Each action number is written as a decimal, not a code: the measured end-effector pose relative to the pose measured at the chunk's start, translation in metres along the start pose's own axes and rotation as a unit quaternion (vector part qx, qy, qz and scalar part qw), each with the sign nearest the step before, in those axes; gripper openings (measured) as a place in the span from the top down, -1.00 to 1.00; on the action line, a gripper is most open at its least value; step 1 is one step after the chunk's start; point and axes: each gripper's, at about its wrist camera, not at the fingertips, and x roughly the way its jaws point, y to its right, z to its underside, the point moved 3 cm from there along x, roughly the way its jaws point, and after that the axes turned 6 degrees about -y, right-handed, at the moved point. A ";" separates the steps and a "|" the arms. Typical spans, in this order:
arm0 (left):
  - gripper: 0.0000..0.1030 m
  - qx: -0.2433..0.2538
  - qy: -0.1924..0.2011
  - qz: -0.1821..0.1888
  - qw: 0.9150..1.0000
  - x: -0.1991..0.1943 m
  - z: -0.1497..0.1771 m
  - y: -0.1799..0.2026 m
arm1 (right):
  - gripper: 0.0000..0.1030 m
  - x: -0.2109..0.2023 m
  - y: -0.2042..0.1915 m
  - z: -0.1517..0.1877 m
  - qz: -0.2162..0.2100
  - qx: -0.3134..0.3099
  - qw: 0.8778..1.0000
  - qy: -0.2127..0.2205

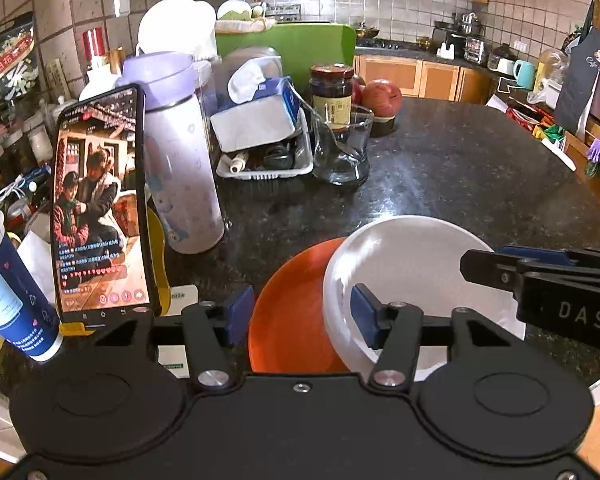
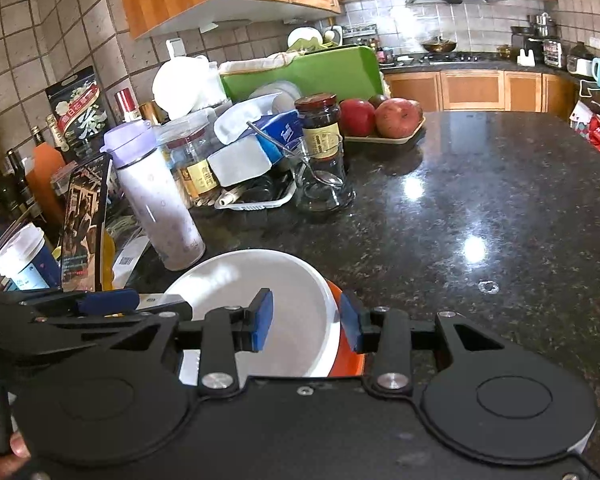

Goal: Organize plates and bowls
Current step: 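Lower the bowl onto the orange plate stack and open the left gripper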

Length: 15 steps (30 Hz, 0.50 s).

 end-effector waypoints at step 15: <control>-0.17 0.020 0.062 -0.017 0.998 -0.029 0.004 0.003 | 0.21 -0.039 -0.005 0.014 0.056 0.002 0.996 0.072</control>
